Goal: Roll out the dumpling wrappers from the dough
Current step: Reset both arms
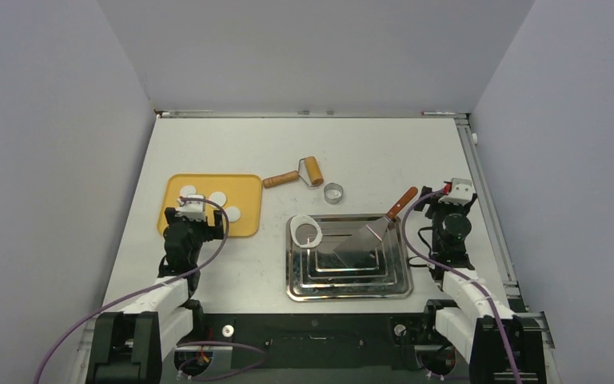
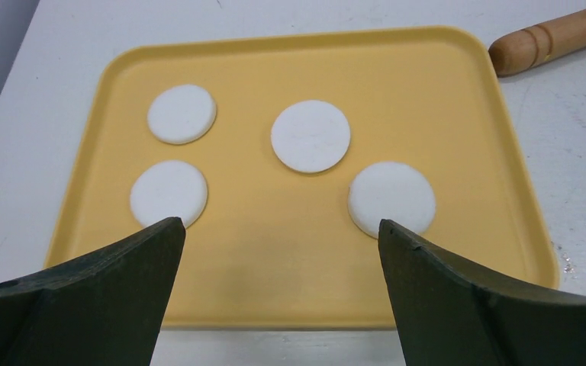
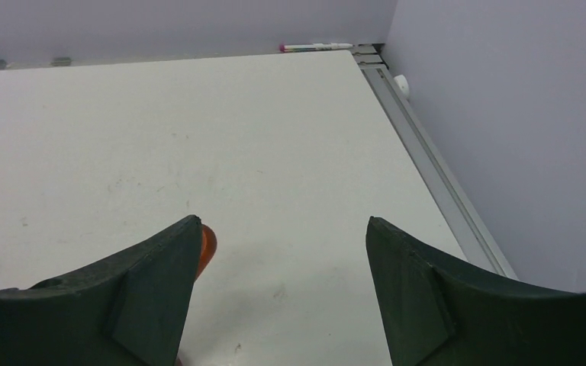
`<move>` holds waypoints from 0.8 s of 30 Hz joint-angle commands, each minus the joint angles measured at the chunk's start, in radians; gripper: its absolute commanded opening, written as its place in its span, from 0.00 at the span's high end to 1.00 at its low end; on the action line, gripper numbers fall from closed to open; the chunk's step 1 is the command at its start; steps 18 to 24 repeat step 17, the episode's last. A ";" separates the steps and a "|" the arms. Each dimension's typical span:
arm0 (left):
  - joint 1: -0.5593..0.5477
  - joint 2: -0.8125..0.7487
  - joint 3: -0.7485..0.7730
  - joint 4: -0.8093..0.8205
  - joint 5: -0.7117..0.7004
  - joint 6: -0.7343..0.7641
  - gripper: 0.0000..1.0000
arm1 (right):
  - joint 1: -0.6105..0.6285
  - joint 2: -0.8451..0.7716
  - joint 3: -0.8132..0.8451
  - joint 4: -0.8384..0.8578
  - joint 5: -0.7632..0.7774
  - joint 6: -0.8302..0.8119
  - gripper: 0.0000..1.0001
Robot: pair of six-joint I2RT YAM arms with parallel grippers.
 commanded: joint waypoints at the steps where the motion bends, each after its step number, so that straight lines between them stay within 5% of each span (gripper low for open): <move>1: -0.045 -0.037 -0.017 0.287 -0.090 -0.012 0.04 | -0.002 -0.021 -0.061 0.194 -0.090 0.046 0.27; 24: -0.053 0.025 -0.002 0.290 -0.054 -0.042 0.04 | -0.067 -0.034 -0.164 0.259 -0.065 0.155 0.26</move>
